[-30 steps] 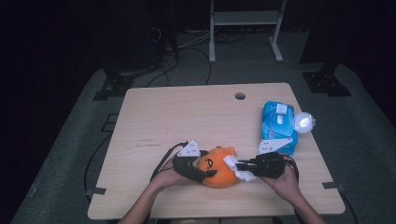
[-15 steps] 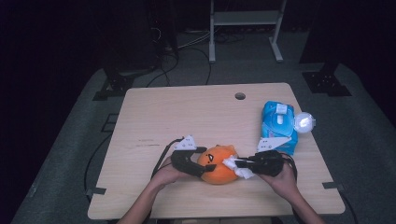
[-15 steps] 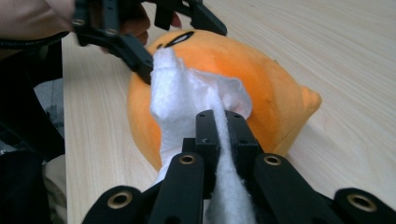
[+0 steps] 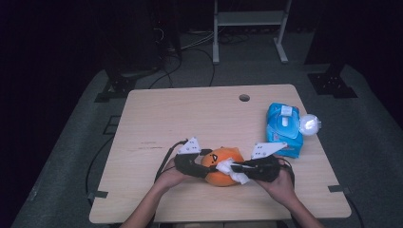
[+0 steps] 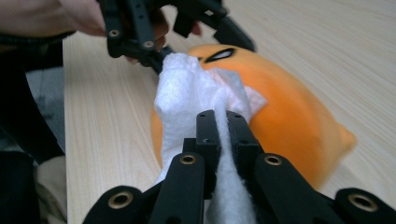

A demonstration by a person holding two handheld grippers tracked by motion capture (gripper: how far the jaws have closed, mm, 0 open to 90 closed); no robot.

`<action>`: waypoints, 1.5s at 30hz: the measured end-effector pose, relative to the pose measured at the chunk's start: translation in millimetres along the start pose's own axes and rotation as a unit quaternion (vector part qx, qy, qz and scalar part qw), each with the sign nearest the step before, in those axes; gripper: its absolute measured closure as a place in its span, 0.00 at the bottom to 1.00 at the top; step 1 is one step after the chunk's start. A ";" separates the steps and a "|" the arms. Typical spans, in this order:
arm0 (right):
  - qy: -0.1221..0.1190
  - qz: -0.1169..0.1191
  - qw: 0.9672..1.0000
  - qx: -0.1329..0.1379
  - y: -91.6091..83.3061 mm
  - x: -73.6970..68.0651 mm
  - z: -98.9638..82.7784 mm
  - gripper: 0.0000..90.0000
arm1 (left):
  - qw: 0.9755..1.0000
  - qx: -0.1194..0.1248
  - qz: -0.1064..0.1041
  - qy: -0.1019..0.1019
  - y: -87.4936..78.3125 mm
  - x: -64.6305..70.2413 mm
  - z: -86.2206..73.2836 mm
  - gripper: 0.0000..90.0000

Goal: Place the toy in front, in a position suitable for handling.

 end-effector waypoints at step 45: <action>0.068 -0.040 0.997 -0.007 -8.3 35.7 -16.2 0.94 | 0.996 -0.041 -0.032 0.073 -1.8 19.3 -6.2 0.28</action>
Point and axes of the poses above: each handheld gripper's, and its own axes: y roughly forward along the jaws, z roughly out of its top, x roughly to its right, the point moved 6 cm from there along y, roughly forward along the jaws, and after that the axes turned 1 degree about -z, right-handed, at the moved point
